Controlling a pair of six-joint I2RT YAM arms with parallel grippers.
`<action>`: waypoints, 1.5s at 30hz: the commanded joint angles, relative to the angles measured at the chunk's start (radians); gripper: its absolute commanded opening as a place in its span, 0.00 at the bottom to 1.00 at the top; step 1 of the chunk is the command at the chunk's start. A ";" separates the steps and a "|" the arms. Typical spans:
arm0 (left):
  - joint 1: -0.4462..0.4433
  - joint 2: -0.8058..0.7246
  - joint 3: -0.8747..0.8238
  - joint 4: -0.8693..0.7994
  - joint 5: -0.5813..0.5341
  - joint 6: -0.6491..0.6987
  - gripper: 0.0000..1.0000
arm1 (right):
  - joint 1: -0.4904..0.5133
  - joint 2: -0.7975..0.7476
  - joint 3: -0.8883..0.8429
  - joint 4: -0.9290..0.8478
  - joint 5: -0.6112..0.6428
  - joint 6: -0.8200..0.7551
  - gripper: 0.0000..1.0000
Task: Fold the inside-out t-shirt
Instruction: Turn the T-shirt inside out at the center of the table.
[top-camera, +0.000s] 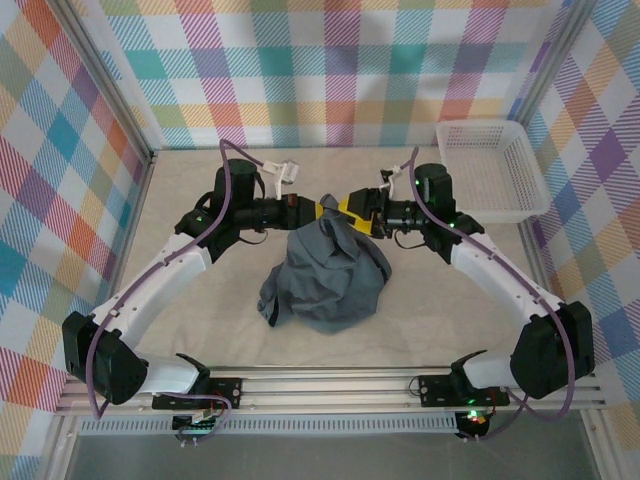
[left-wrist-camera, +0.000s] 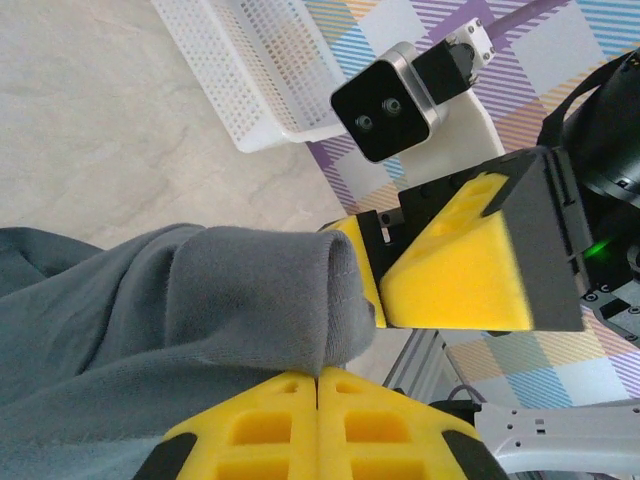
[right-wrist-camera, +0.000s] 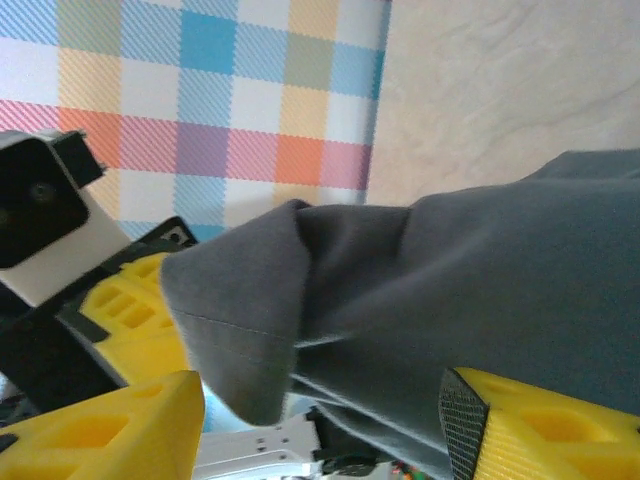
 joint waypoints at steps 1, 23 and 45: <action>-0.002 0.001 0.010 -0.002 -0.003 -0.005 0.00 | 0.008 0.010 -0.013 0.186 -0.056 0.187 0.64; -0.072 0.220 -0.129 -0.092 -0.038 0.102 0.69 | -0.065 -0.002 0.189 0.029 0.008 0.121 0.00; -0.147 0.024 -0.031 -0.024 -0.282 0.103 0.67 | -0.203 -0.004 0.287 -0.428 -0.051 -0.100 0.00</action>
